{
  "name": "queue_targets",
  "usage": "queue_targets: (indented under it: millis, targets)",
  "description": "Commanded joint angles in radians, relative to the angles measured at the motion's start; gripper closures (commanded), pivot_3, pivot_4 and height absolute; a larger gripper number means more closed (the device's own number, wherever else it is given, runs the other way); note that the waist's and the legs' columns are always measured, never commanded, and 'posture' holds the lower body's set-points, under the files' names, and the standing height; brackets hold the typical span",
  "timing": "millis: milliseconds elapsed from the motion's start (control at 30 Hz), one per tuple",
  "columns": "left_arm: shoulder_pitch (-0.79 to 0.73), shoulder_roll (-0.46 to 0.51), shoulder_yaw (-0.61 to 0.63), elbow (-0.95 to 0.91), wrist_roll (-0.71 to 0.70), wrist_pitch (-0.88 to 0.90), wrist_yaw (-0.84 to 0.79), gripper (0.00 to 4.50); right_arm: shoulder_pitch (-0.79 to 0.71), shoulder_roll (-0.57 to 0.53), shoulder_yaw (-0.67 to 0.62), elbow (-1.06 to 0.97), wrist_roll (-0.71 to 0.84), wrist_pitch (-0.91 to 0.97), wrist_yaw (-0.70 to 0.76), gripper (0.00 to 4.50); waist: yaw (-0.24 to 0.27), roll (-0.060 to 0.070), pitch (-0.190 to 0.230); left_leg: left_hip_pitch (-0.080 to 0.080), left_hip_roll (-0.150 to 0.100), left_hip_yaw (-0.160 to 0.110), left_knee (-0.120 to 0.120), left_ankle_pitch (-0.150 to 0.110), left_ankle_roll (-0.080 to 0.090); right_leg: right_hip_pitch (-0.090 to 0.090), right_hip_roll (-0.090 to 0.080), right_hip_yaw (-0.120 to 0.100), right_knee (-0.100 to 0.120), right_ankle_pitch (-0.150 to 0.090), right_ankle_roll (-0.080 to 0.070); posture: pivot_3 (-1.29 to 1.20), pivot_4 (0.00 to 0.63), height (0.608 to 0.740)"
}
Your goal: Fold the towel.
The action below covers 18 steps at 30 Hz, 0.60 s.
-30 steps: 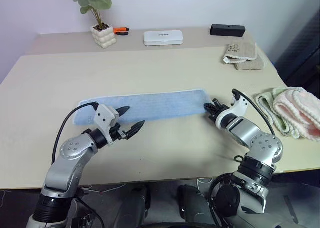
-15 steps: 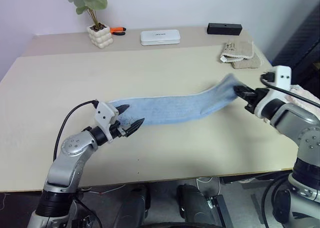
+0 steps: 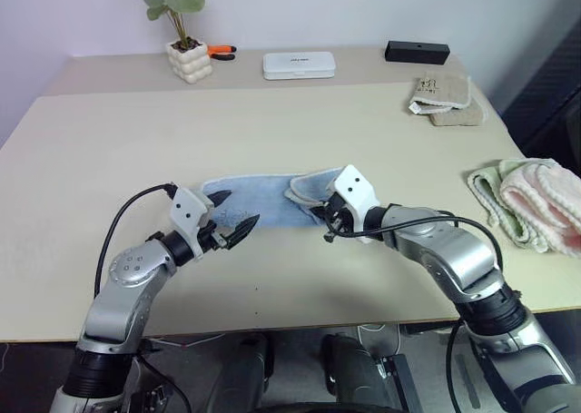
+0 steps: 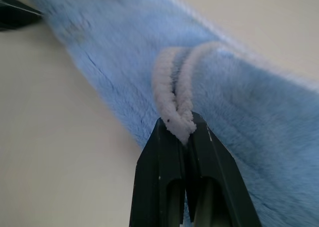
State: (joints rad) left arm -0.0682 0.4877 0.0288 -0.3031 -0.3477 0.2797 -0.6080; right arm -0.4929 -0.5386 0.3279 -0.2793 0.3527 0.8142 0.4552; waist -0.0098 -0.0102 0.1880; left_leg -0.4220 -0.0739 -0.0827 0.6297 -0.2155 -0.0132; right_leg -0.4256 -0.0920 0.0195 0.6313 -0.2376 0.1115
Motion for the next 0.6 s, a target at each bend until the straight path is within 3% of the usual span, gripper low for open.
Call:
queue_targets:
  millis: [33,100,233,367,467,600]
  targets:
    - [0.019,0.007,0.035,-0.057,-0.001,-0.001,0.015,0.48,-0.019,0.015,-0.030,-0.013,-0.017,-0.035,0.031,3.90,-0.001,0.000,0.000,0.000,0.000,0.000,0.000,0.000,0.000,0.000,0.000,0.000,0.000,0.000,0.000,0.00,0.150,0.731]
    - [0.025,0.006,0.039,-0.064,-0.003,0.001,0.020,0.48,-0.012,0.012,-0.052,-0.035,-0.005,-0.045,0.060,3.23,-0.001,0.000,0.000,0.000,0.000,0.000,0.000,0.000,0.000,0.000,0.000,0.000,0.000,0.000,0.000,0.00,0.150,0.731]
    - [0.035,0.006,0.053,-0.067,-0.004,0.005,0.027,0.48,0.026,-0.038,-0.126,-0.120,0.043,-0.080,0.156,1.19,0.000,0.000,0.000,0.000,0.000,0.000,0.000,0.000,0.000,0.000,0.000,0.000,0.000,0.000,0.000,0.00,0.150,0.731]
    - [0.052,0.002,0.094,-0.062,-0.025,0.014,0.041,0.48,0.054,-0.066,-0.252,-0.166,0.157,-0.079,0.248,1.19,0.000,0.000,0.000,0.000,0.000,0.000,0.000,0.000,0.000,0.000,0.000,-0.001,0.000,0.000,0.000,0.00,0.150,0.731]
    - [0.073,-0.016,0.143,-0.064,-0.078,0.049,0.064,0.48,0.024,-0.038,-0.280,-0.090,0.151,-0.086,0.227,2.13,-0.004,0.000,0.000,0.000,0.001,0.000,0.000,0.000,0.000,0.000,0.000,0.000,0.000,0.000,0.000,0.00,0.150,0.731]
    - [0.088,-0.047,0.192,-0.085,-0.154,0.118,0.102,0.48,-0.017,0.018,-0.193,0.075,0.009,-0.165,0.165,4.18,-0.005,-0.001,0.000,0.001,0.001,0.000,0.000,0.000,0.000,0.001,0.001,0.000,0.000,0.001,-0.001,0.00,0.150,0.731]
